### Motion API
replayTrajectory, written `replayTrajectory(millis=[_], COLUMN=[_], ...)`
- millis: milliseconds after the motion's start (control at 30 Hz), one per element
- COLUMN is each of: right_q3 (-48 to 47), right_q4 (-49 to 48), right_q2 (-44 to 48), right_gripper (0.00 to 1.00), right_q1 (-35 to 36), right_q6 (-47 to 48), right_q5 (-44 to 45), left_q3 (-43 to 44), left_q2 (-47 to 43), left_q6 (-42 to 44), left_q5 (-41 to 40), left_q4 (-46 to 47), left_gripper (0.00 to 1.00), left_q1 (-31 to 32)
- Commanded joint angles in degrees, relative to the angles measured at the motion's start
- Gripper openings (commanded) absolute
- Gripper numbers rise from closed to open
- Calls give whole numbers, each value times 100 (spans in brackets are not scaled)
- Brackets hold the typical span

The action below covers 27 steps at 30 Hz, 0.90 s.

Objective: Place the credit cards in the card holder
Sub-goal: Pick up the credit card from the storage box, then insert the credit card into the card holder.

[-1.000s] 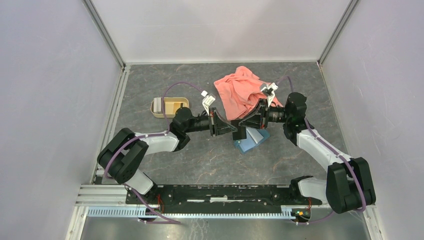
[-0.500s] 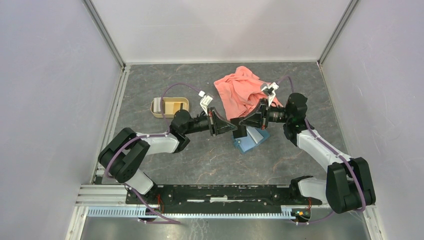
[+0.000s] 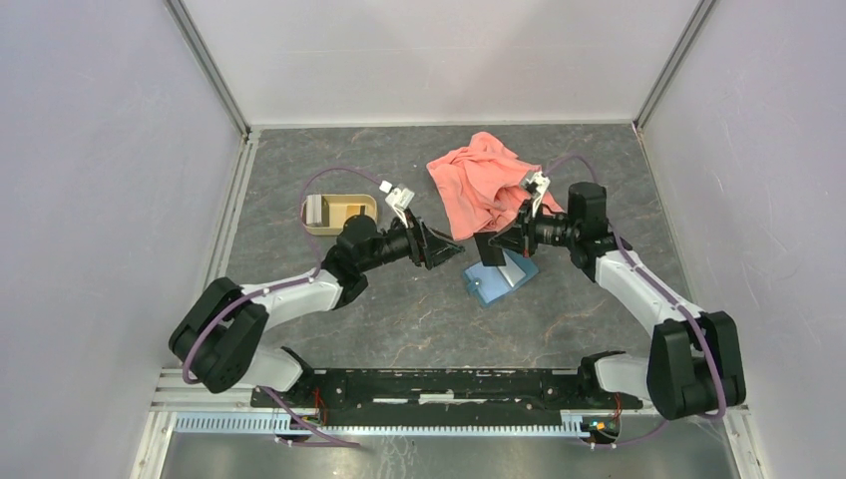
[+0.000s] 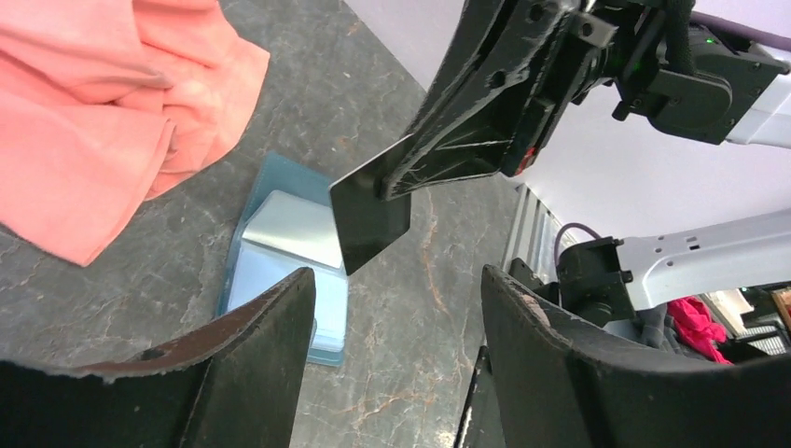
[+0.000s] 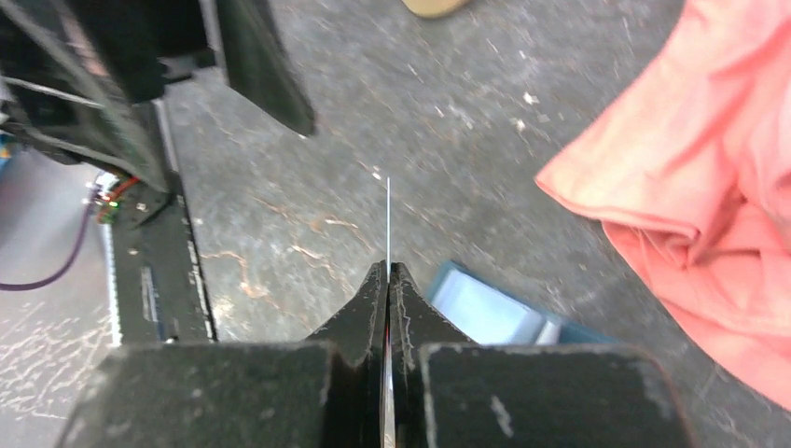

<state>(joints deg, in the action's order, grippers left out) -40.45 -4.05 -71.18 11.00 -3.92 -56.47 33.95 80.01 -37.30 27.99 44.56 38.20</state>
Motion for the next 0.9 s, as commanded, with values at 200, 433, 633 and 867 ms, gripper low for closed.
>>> replayTrajectory(millis=[200, 433, 633, 867], right_q3=[-353, -208, -201, -127], right_q4=[977, 861, 865, 815], right_q2=[-789, -896, -1162, -1296], right_gripper=[0, 0, 0, 0], right_q1=[-70, -242, -365, -475], right_q6=[974, 907, 845, 753], right_q5=[1388, 1413, 1285, 1025], left_q3=[-37, 672, 1224, 1477], left_q2=[1203, 2079, 2613, 3098], left_q6=[-1034, -788, -494, -373], left_q5=[28, -392, -559, -571], left_q4=[1005, 552, 154, -48], left_gripper=[63, 52, 50, 50], left_q1=[342, 850, 1020, 1102])
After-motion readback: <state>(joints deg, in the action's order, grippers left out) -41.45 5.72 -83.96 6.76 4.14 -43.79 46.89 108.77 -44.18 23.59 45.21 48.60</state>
